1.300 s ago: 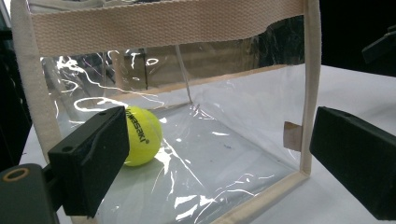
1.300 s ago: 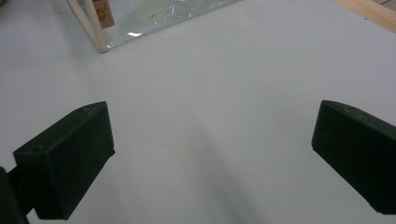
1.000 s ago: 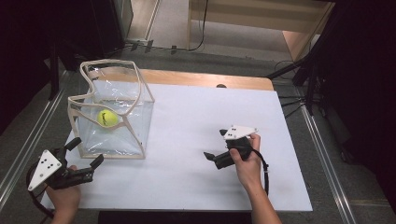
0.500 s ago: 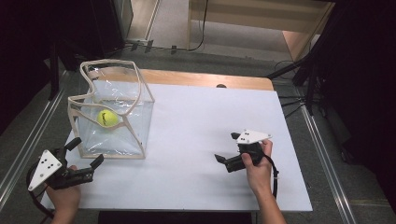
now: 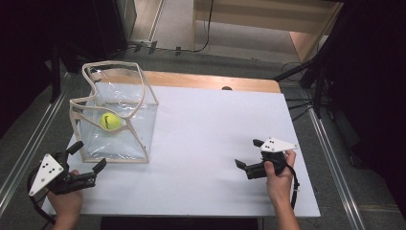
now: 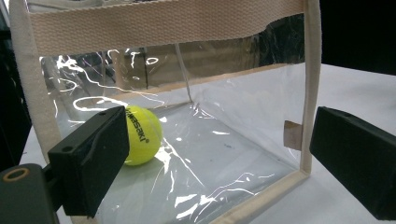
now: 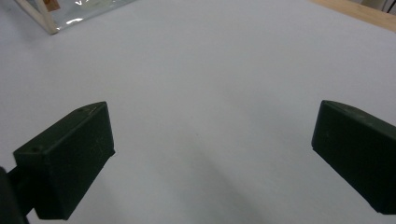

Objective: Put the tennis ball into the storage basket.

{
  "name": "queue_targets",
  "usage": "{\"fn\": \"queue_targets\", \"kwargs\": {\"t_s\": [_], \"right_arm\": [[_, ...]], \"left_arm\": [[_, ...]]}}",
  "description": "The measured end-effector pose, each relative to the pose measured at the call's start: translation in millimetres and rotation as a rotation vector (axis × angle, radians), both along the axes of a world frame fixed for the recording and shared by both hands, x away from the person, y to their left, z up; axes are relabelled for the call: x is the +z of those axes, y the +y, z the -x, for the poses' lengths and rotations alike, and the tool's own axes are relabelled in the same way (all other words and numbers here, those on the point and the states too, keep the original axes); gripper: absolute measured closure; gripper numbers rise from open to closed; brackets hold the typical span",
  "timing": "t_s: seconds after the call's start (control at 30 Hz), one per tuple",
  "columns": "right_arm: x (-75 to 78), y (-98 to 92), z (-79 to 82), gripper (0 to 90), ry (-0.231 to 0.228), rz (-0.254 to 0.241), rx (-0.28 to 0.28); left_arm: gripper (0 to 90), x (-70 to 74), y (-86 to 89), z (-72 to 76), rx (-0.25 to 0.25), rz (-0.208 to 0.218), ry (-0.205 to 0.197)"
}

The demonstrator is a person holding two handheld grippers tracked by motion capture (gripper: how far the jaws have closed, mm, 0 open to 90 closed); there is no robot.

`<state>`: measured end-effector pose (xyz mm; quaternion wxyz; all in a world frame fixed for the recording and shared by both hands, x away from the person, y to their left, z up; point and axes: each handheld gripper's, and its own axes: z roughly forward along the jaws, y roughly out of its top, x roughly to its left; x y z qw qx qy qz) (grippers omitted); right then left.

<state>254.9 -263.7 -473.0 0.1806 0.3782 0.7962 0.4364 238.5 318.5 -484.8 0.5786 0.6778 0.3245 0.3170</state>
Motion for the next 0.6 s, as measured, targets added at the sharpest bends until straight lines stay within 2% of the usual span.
{"fn": "queue_targets", "kwargs": {"t_s": [0.4,0.6], "right_arm": [[-5.2,-40.8,18.5,0.0,0.007,-0.023,-0.107],[-6.7,-54.3,25.0,0.0,0.009,-0.027,-0.138]], "left_arm": [[5.4,-0.1,-0.2,-0.1,-0.001,0.0,0.0],[5.4,-0.1,-0.1,0.0,0.0,-0.002,0.0]]}}
